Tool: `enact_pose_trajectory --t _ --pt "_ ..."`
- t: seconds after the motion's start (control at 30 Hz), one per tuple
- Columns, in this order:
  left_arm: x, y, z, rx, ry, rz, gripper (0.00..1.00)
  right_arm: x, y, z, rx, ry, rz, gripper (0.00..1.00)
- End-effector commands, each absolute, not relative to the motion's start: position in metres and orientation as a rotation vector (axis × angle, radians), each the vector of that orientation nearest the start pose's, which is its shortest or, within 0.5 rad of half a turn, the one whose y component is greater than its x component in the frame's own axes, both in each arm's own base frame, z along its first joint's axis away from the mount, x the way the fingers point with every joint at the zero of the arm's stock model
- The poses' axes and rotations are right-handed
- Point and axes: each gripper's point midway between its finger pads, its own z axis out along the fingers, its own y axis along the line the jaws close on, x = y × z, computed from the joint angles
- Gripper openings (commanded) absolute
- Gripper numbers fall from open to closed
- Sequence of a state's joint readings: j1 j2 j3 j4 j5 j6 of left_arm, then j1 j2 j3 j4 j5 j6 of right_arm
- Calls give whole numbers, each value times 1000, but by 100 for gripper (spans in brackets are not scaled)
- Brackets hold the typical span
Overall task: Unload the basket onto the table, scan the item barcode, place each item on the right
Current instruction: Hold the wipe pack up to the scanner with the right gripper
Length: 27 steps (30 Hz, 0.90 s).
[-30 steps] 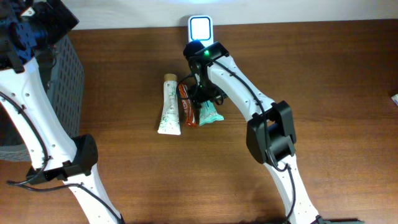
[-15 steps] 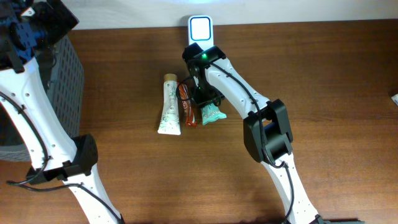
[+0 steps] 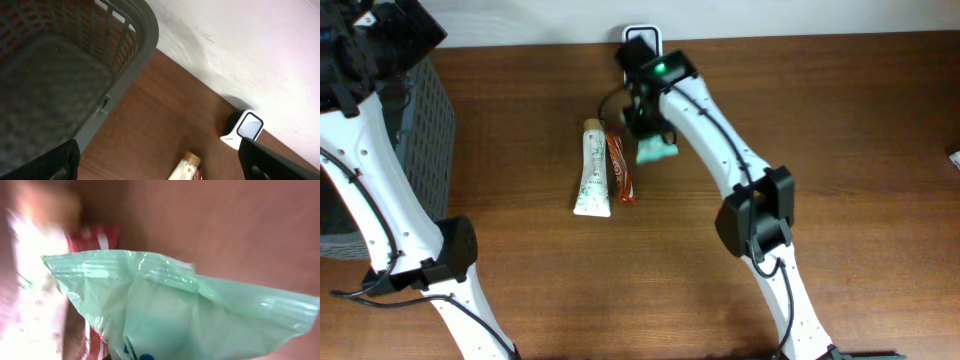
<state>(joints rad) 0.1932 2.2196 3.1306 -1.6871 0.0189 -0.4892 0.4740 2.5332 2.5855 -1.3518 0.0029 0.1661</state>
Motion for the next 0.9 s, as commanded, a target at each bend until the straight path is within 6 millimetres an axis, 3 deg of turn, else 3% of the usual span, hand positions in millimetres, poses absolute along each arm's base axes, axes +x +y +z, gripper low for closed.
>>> enact_pose_trajectory --t 0.0,0.13,0.3,0.37,0.47,0.57,0.67,0.77,0.87 --pt "444 87 391 -760 2202 -163 99 531 234 145 -323 2657 175 14" --pt "444 87 391 -760 2202 -163 99 585 243 176 -265 2415 246 15" --pt "444 87 391 -760 2202 -163 99 624 258 208 -236 2183 308 15" --pt "444 87 391 -761 2202 -163 99 635 263 210 -229 2124 324 15" --pt "444 87 391 -760 2202 -163 99 643 266 194 -222 2096 325 16" --pt "444 87 391 -760 2202 -163 99 651 232 183 -87 2133 232 15" --pt "444 87 391 -760 2202 -163 99 657 169 195 18 2161 135 15" --pt "444 87 392 -760 2201 -163 99 656 81 209 160 2192 54 15" --pt "444 87 392 -760 2202 -163 99 640 -20 209 346 2253 -40 19"
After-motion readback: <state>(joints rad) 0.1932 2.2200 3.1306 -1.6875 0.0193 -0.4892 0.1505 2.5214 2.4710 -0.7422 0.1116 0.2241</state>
